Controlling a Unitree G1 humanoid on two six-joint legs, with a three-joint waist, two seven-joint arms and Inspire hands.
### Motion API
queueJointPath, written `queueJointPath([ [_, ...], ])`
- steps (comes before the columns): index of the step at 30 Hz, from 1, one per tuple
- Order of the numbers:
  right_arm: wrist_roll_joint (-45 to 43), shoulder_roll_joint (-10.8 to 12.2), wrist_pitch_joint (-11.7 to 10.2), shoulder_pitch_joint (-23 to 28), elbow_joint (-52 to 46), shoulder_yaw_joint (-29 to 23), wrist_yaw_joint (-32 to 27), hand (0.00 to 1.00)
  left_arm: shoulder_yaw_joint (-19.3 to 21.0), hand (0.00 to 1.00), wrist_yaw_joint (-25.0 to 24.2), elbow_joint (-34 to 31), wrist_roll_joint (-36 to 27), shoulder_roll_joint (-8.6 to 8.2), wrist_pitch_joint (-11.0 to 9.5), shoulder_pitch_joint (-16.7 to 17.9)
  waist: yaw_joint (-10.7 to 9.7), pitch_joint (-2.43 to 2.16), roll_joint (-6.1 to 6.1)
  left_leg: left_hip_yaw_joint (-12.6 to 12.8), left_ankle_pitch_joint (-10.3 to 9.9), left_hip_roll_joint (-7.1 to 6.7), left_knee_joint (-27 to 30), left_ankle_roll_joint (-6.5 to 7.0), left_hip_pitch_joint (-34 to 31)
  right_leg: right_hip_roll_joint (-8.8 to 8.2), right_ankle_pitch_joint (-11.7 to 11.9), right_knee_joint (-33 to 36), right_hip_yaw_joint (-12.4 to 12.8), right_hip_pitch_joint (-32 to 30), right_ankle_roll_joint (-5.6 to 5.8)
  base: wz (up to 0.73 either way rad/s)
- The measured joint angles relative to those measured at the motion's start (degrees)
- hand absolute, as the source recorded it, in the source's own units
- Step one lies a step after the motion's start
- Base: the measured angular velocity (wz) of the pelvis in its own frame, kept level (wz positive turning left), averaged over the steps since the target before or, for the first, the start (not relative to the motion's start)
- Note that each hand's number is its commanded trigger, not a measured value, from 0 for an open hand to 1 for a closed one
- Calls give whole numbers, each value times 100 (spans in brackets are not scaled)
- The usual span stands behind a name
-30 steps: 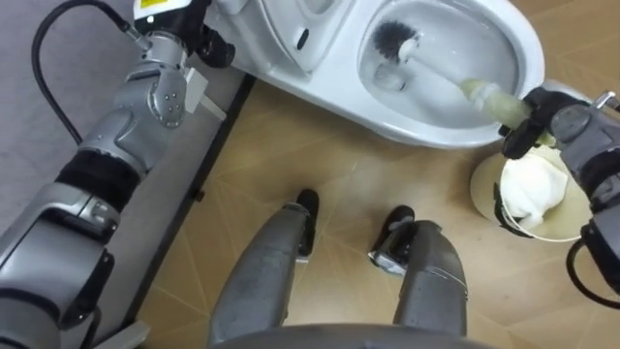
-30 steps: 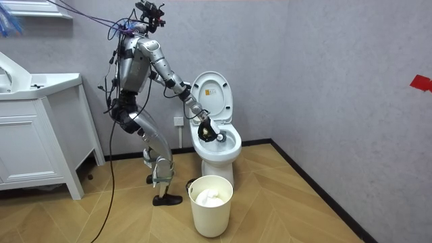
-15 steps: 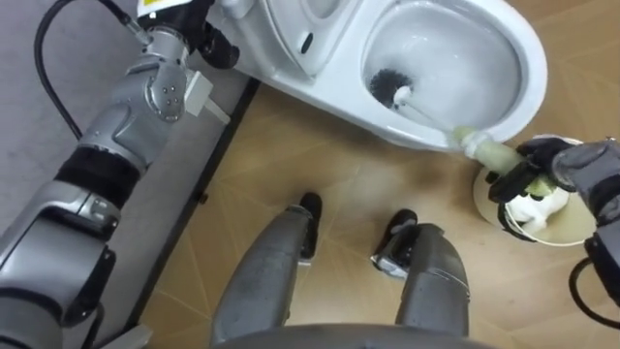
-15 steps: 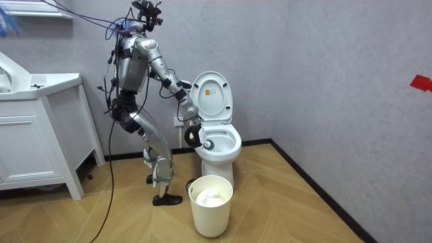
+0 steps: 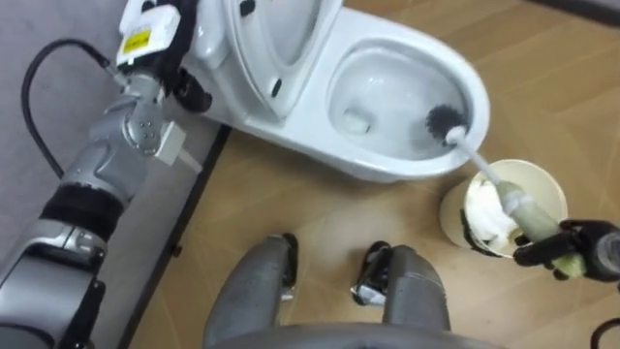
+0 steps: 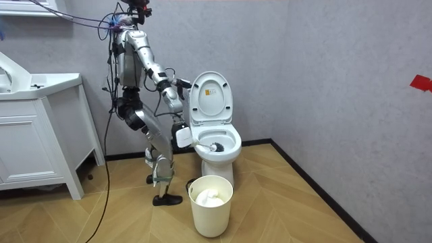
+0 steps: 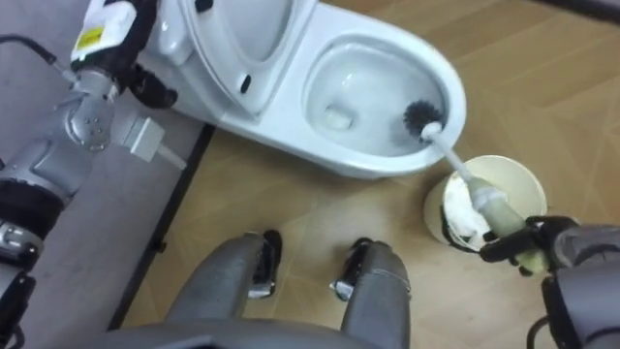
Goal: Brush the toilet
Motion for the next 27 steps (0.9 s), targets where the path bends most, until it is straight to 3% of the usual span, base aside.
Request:
queueJointPath([
  [7,114,265,-57,508,-30,-132,-75,100,58,0,-123,-11,102,-19,-106,441,32,-68,-50,90,-27,87,-366,39,672,166,151,-589,24,713,104,-9],
  [9,112,388,-109,833,-140,-205,-186,100,273,0,-123,-243,102,-137,-113,846,0,-145,-53,90,-26,83,-570,40,925,204,176,-804,28,962,137,-2],
  [11,122,490,-147,1125,-223,-350,-236,100,408,0,-126,-475,117,-211,-137,1200,-20,-189,-37,89,-28,87,-719,41,1144,233,181,-965,13,1186,155,0],
  [14,131,626,-214,1502,-247,-707,-249,100,697,0,-168,-987,255,-238,-169,1822,-47,-217,-39,77,-46,85,-917,53,1461,264,141,-1120,9,1480,155,0],
  [17,-21,693,-271,1813,-416,-936,-254,100,1001,0,-204,-1326,284,-271,-227,2422,-122,-220,-63,84,-82,102,-1184,23,1896,322,100,-1329,11,1866,170,-3],
  [19,-45,709,-296,1997,-440,-936,-294,100,1111,0,-183,-1505,298,-339,-241,2647,-126,-219,-61,75,-122,124,-1299,7,2119,366,78,-1453,-3,2094,185,-2],
  [21,-135,820,-348,2196,-458,-1042,-380,100,1315,0,-178,-2036,356,-427,-291,3066,-126,-209,-144,66,-142,118,-1498,-7,2416,374,-8,-1513,-3,2337,209,2],
  [25,-322,994,-451,2495,-504,-1315,-540,100,1679,0,-128,-2505,356,-567,-431,3521,-130,-209,-182,55,-168,149,-1744,-37,2845,444,-62,-1745,3,2699,230,1],
  [27,-346,1205,-549,2644,-507,-1507,-639,100,1994,0,172,-2673,358,-700,-624,3693,-128,-209,-205,46,-172,182,-1918,-52,3064,501,-70,-1859,4,2897,225,-2],
])
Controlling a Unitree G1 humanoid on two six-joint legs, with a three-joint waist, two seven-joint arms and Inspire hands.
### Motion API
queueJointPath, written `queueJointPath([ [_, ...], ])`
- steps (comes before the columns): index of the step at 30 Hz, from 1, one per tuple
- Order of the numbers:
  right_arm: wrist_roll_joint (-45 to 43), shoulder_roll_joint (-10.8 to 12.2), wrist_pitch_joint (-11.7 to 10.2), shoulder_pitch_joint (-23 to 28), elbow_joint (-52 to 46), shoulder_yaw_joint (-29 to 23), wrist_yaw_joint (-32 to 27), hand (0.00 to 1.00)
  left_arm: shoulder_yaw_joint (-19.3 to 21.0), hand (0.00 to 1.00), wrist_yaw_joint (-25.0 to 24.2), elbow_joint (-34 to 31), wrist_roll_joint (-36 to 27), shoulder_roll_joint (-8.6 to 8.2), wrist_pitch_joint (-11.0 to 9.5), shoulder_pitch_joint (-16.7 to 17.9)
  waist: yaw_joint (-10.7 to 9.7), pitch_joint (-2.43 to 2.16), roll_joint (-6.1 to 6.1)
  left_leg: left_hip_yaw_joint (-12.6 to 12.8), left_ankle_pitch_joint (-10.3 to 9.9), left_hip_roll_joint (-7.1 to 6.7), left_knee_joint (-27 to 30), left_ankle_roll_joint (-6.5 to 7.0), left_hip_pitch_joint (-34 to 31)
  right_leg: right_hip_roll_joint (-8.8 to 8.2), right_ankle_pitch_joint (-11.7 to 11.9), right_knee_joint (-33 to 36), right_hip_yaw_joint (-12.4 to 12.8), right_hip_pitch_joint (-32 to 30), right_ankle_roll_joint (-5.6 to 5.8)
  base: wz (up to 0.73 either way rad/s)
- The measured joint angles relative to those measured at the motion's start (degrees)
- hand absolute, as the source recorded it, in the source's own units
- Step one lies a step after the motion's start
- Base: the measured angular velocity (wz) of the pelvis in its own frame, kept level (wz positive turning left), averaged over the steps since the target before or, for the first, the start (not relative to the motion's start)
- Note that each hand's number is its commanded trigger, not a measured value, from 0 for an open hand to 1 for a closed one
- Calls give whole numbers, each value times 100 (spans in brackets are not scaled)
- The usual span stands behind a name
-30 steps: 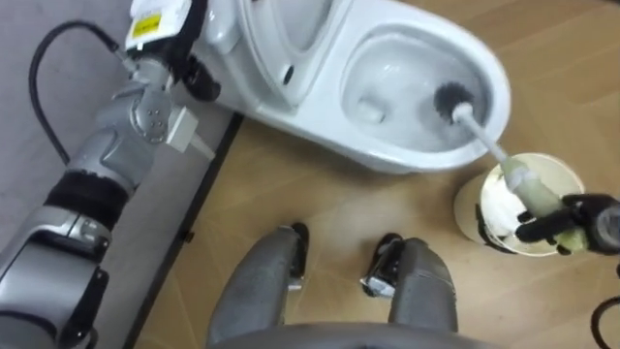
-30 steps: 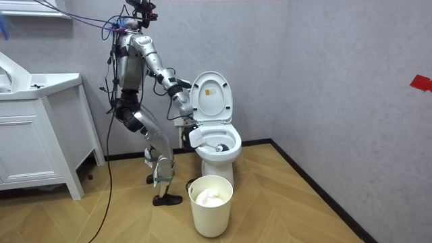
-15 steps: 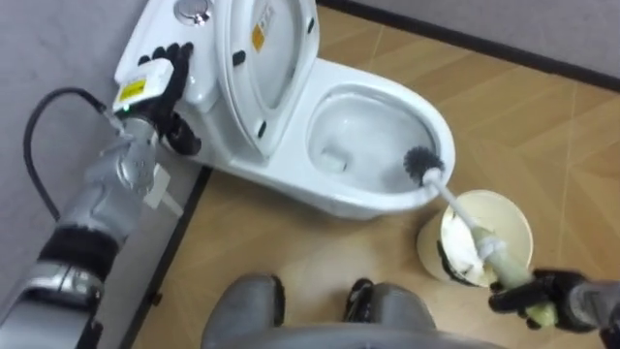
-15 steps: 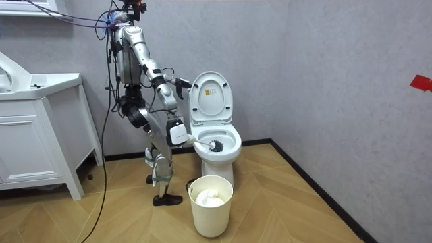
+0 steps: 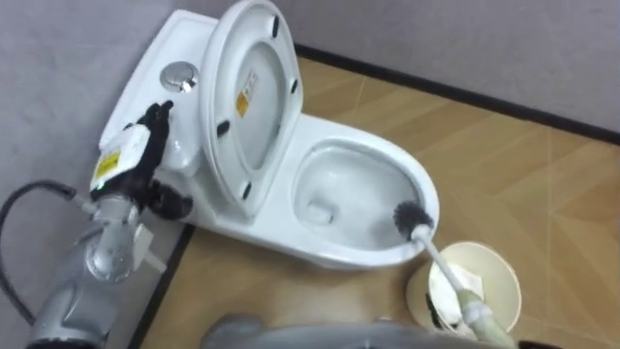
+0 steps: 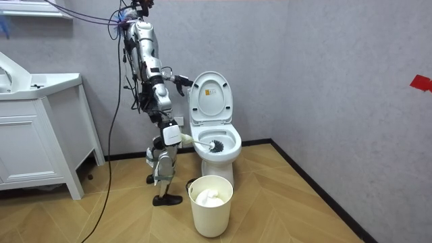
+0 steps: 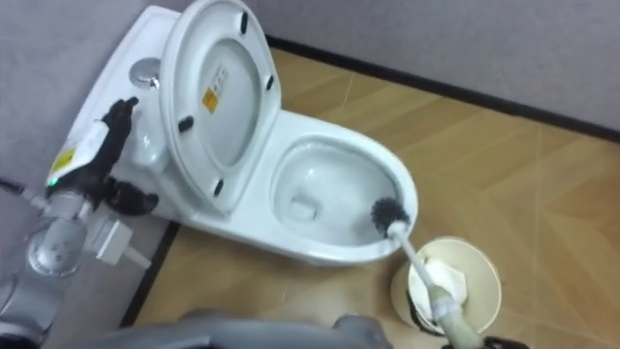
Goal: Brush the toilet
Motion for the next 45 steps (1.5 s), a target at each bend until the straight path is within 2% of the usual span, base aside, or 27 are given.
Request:
queueJointPath([
  [3,5,76,-120,103,68,-63,-5,100,104,0,359,-17,78,-34,-247,149,-4,-6,17,10,-1,-4,-100,-2,147,0,-35,-36,11,130,18,-5],
  [5,3,125,-227,240,73,-225,-6,100,208,0,797,-29,106,-142,-528,377,-2,-8,22,39,-1,-1,-230,-2,296,26,-37,-189,13,285,25,-2],
  [7,5,168,-259,330,74,-230,-5,100,250,0,1000,-28,105,-181,-632,535,-13,-12,15,38,-1,13,-303,-2,401,57,-34,-298,11,399,32,0],
  [10,3,276,-279,392,79,-378,-5,100,272,0,1289,44,75,-203,-713,610,3,-10,-54,31,-1,29,-365,-4,496,91,-34,-399,11,502,33,1],
  [14,15,361,-270,413,56,-439,-106,100,271,0,1682,95,70,-389,-759,703,29,-11,-47,49,0,30,-490,-5,646,105,-19,-495,21,631,57,-1],
  [16,19,409,-265,427,10,-448,-170,100,271,0,1867,171,75,-405,-812,730,60,-8,-50,63,0,30,-516,-4,668,106,-18,-501,31,661,59,0],
  [18,18,414,-265,437,-22,-517,-197,100,272,0,2014,315,106,-407,-821,762,76,-9,2,61,0,30,-564,-4,715,118,6,-570,32,674,74,0],
  [21,-117,414,-267,425,-72,-708,-203,100,265,0,2253,501,172,-413,-832,909,39,-38,45,84,1,38,-665,-5,727,139,30,-597,82,676,79,-7],
  [25,-207,414,-273,450,-118,-737,-256,100,258,0,2431,826,592,-418,-831,1198,4,-35,68,95,1,37,-665,-5,718,142,32,-600,96,674,80,0],
  [27,-199,422,-271,493,-125,-738,-333,100,248,0,2553,1059,636,-421,-822,1212,7,-37,84,95,1,36,-660,-5,732,144,32,-605,138,693,80,0],
  [31,-195,498,-264,550,-184,-738,-500,100,244,0,2648,1247,665,-421,-778,1212,5,-38,91,97,1,33,-657,-5,742,152,33,-671,153,727,82,0],
  [35,-163,522,-169,565,-289,-734,-613,100,68,0,2661,1327,814,-421,-588,1244,1,-46,108,98,1,37,-668,-5,734,153,35,-667,150,681,84,0],
  [40,-174,525,-150,597,-439,-733,-726,100,-33,0,2667,1325,1093,-423,-555,1444,3,-84,92,98,2,39,-670,-5,734,155,40,-682,122,735,82,0],
  [43,-177,524,-151,584,-407,-733,-735,100,-43,0,2676,1378,1126,-425,-532,1596,16,-64,110,98,2,39,-671,-5,765,158,40,-696,130,761,82,0],
  [45,-176,524,-143,550,-383,-733,-759,100,-55,0,2695,1670,1126,-426,-472,1610,25,-58,139,97,1,39,-682,-5,785,159,40,-698,131,768,82,0],
])
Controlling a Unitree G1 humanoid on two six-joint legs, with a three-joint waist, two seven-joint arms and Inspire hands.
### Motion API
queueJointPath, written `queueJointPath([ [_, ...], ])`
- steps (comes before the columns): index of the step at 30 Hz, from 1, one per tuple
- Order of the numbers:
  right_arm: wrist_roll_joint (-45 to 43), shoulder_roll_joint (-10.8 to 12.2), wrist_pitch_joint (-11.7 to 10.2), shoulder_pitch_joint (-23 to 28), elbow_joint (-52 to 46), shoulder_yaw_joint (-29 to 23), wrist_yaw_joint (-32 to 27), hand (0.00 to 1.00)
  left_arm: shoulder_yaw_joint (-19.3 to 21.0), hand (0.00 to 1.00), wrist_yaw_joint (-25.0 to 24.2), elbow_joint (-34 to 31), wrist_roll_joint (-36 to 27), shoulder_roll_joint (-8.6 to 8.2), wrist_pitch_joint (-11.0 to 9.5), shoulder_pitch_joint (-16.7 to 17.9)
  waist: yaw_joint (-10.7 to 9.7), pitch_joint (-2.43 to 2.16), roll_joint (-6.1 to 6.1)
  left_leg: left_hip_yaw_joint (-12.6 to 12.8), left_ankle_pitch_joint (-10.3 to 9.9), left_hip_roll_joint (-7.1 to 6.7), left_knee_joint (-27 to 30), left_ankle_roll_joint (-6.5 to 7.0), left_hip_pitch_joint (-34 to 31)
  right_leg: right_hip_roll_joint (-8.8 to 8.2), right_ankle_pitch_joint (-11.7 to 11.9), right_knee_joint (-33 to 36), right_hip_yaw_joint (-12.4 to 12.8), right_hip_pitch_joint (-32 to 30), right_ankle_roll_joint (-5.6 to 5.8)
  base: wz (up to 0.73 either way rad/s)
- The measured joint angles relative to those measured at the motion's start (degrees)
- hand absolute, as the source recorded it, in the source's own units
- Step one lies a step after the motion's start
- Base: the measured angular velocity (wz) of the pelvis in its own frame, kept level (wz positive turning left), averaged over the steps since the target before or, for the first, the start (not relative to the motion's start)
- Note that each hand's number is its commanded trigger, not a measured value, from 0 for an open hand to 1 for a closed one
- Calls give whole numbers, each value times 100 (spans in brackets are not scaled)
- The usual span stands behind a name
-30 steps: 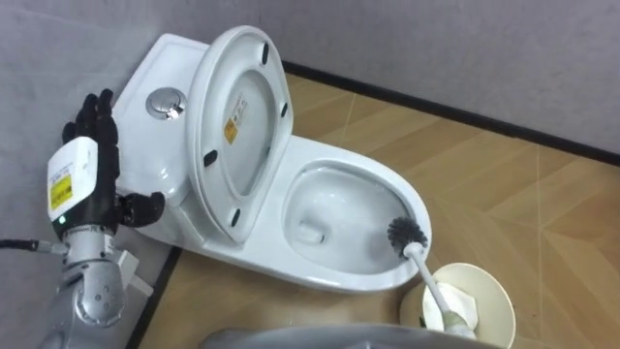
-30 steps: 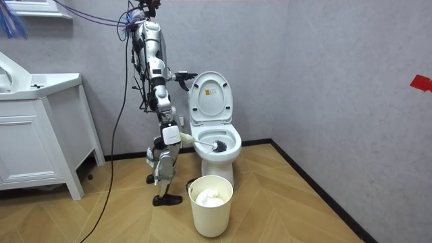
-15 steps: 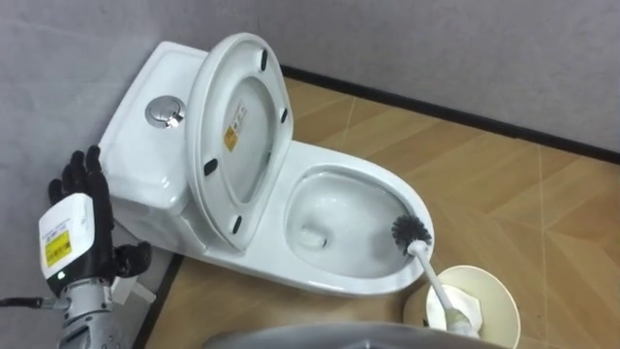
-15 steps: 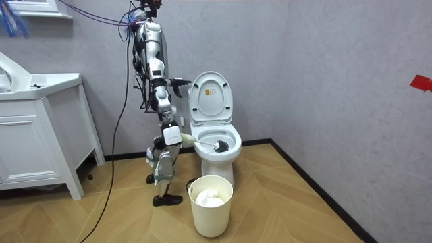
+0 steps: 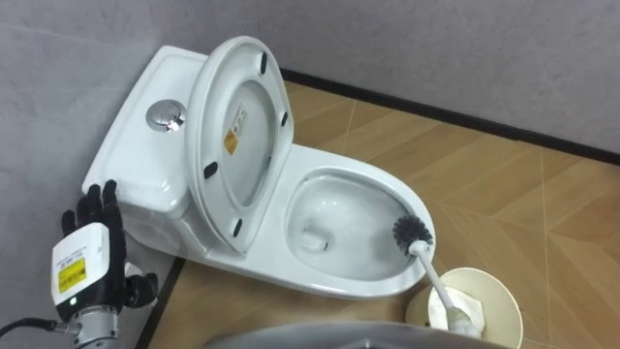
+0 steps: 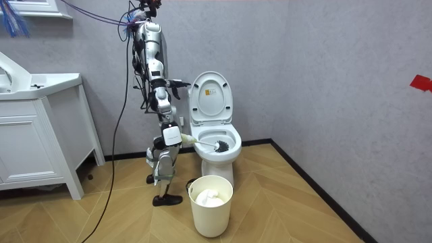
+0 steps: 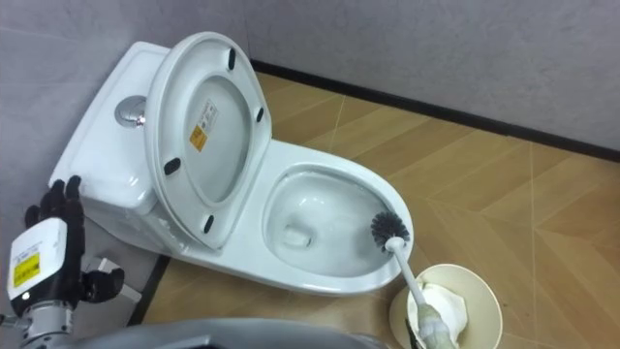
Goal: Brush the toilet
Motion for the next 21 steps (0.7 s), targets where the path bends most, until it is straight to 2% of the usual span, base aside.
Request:
queueJointPath([
  [3,5,0,10,-69,11,0,-70,100,-39,0,9,218,-2,-38,143,28,-2,-1,40,-1,0,0,-32,0,13,1,5,5,4,3,3,0],
  [4,7,-1,17,-85,18,8,-78,100,-46,0,25,268,-6,-41,156,33,2,12,7,-1,0,0,-37,0,15,1,6,7,-1,9,3,0],
  [5,12,-1,68,-109,25,20,-92,100,-54,0,40,395,-26,-39,188,54,2,1,35,-3,1,0,-37,-1,22,1,6,7,-5,21,3,0],
  [6,18,0,111,-132,26,25,-119,100,-70,0,39,476,-55,-40,235,80,-7,-16,8,-7,1,0,-36,-1,31,0,6,8,-13,36,3,0],
  [8,32,0,122,-120,26,28,-151,100,-89,0,39,616,-98,-42,281,77,-6,-7,23,-34,2,-3,-35,-1,27,-4,6,6,-52,44,3,6],
  [9,25,1,128,-123,1,28,-214,100,-106,0,37,767,-167,-51,289,76,6,-23,-2,-47,2,-4,-35,-2,26,-4,6,6,-60,52,4,6],
  [13,29,1,128,-133,-27,24,-388,100,-112,0,-154,1448,-205,-142,358,74,25,-23,-5,-59,2,-8,-37,-2,35,-4,6,0,-54,63,4,0],
  [14,26,2,129,-126,-59,12,-485,100,-137,0,-251,1744,-339,-173,406,53,-3,-5,22,-58,2,-8,-37,-2,49,-4,6,-2,-52,71,4,0],
  [15,-14,4,128,-126,-117,8,-627,100,-134,0,-361,2077,-586,-210,433,19,13,-17,1,-46,2,-8,-39,-2,56,-6,5,0,-52,73,5,0],
  [17,-27,5,119,-113,-229,6,-854,100,-24,0,-489,2571,-1047,-287,442,-47,1,3,32,-35,2,-6,-42,-1,65,-6,5,1,-42,73,5,-4],
  [19,-107,5,113,-124,-283,-12,-1071,100,279,0,-646,3142,-1570,-381,436,-192,78,6,40,49,2,6,-83,-2,121,5,4,3,37,40,6,-16],
  [20,-289,16,92,-98,-335,-43,-1229,100,553,0,-794,3484,-1943,-407,437,-312,146,7,48,88,2,10,-98,-2,143,10,4,11,81,38,6,-14],
  [21,-376,28,90,-65,-419,-51,-1323,100,685,0,-855,3575,-2109,-418,438,-341,164,8,46,95,2,10,-103,-2,144,11,4,13,100,32,6,-11],
])
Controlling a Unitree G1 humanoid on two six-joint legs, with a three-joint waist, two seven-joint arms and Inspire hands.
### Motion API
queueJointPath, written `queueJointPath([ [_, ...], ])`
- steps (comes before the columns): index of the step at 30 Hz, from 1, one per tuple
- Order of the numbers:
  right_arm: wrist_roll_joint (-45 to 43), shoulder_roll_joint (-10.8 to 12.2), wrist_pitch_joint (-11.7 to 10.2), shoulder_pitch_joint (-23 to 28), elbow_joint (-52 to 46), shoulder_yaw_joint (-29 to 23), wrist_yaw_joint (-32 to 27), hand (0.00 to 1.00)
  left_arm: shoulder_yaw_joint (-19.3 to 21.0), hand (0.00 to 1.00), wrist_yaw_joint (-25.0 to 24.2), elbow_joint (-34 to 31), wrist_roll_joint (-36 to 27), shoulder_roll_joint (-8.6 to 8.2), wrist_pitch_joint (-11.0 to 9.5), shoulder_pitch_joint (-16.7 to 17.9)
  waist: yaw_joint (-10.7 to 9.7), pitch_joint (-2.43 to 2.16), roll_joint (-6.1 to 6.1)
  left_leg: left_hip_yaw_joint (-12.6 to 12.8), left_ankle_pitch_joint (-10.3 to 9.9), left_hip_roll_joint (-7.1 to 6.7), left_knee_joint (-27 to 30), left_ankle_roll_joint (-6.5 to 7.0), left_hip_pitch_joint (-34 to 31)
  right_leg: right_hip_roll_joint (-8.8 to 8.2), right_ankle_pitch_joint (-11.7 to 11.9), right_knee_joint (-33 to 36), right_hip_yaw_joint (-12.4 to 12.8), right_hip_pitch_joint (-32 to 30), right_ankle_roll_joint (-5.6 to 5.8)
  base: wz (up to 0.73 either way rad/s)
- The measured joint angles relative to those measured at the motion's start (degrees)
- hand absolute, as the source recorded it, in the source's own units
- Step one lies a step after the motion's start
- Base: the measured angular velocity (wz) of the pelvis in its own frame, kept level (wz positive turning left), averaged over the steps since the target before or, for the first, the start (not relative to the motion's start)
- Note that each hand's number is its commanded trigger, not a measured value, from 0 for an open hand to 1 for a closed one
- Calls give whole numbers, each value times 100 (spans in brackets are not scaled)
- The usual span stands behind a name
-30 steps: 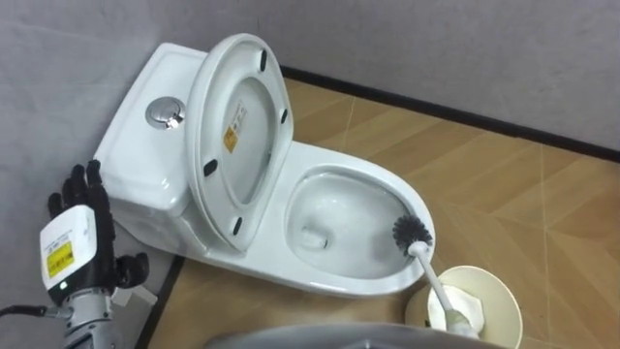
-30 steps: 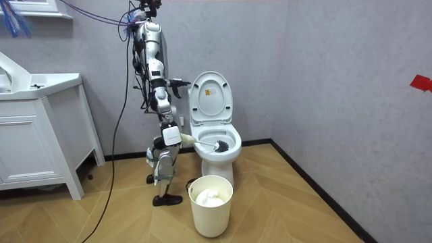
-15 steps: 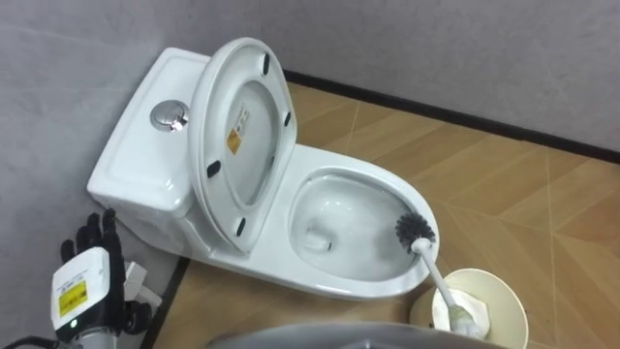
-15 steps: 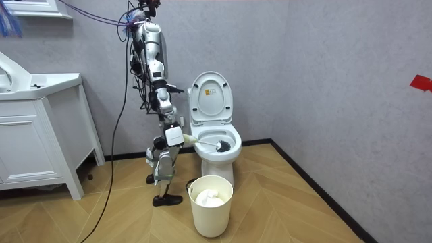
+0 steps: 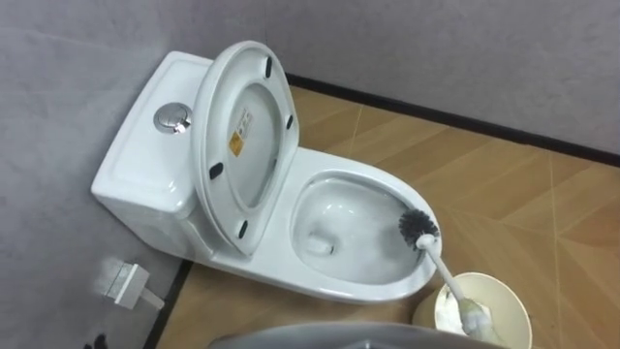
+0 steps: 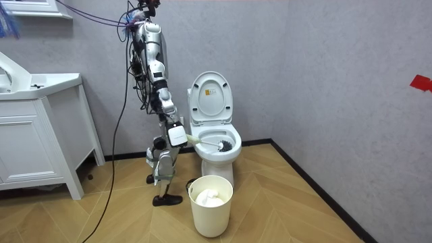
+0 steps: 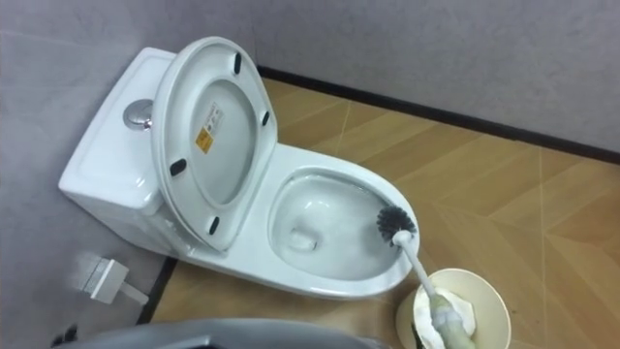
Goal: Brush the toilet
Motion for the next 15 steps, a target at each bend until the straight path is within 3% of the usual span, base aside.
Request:
queueJointPath([
  [3,-589,131,-213,143,-543,-71,-766,100,413,0,-257,431,-577,0,43,-157,-30,7,16,77,0,-4,-12,2,6,3,5,10,88,-42,8,-11],
  [7,-581,370,-529,242,-934,-463,-1730,100,407,0,-460,460,-755,-23,90,-268,-205,13,18,128,0,-2,-29,2,41,9,5,13,157,-46,8,-7],
  [15,-575,491,-823,639,-2153,-614,-3020,100,328,0,-706,462,-765,-14,71,-842,-403,5,61,711,-7,102,-86,-8,-11,149,70,106,656,-403,-51,-37],
])
